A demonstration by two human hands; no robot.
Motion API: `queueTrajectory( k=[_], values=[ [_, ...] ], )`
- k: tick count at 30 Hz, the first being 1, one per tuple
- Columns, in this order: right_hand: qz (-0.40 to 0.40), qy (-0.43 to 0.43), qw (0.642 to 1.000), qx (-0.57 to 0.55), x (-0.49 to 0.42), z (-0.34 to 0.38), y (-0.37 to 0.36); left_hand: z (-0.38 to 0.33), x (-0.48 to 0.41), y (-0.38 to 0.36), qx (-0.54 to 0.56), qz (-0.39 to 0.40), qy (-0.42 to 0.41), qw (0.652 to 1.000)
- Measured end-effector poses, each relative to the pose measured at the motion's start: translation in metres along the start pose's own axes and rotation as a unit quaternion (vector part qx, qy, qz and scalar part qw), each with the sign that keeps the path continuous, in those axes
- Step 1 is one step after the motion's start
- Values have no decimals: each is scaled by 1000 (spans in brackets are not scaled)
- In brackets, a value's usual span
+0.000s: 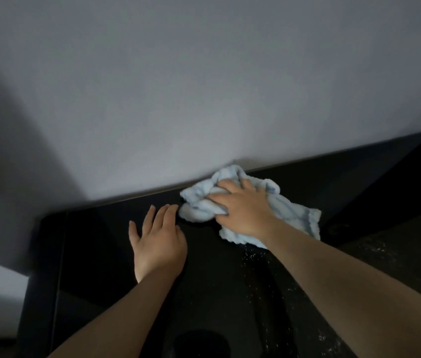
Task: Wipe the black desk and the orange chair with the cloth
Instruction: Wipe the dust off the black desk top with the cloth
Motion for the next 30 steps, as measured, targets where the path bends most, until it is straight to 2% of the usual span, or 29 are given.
queueTrajectory(
  k=[4, 6, 8, 9, 10, 12, 14, 15, 19, 21, 27, 30],
  values=[
    [25, 82, 996, 8, 70, -10, -2, 1, 0, 4, 45, 4, -8, 999],
    [90, 100, 991, 15, 100, -14, 0, 2, 0, 9, 90, 17, -13, 996],
    [161, 67, 985, -5, 110, -22, 13, 7, 1, 18, 140, 49, -25, 989],
    [162, 42, 986, -23, 106, -23, 22, 12, 3, 23, 138, 64, -42, 987],
    [131, 24, 990, -44, 98, -20, 32, 18, 6, 29, 109, 72, -65, 989],
    [21, 6, 996, -83, 72, 2, 51, 35, 18, 40, 17, 68, -99, 993],
    [-59, -7, 995, -83, 37, 36, 59, 52, 29, 50, -44, 55, -84, 994],
    [-60, -16, 995, -72, 18, 54, 57, 62, 35, 56, -59, 48, -63, 995],
    [42, -55, 997, -32, -24, 105, 8, 100, 52, 69, -72, 56, 28, 995],
    [34, -51, 998, 12, -21, 119, -12, 115, 60, 69, -70, 61, 48, 995],
    [26, 53, 997, -48, 41, 132, -10, 124, 67, 66, -4, 23, 55, 998],
    [100, 151, 982, -63, 103, 135, -18, 125, 69, 68, -1, 21, 38, 999]
  ],
)
Point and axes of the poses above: each hand's wrist, its own x-axis away from the middle knuckle, its own y-axis out of the back of the hand, z = x × y, the point moved 6 cm from there along -x, towards the middle knuckle, and after that the axes turned 10 degrees about -y, right-handed, at the moved point
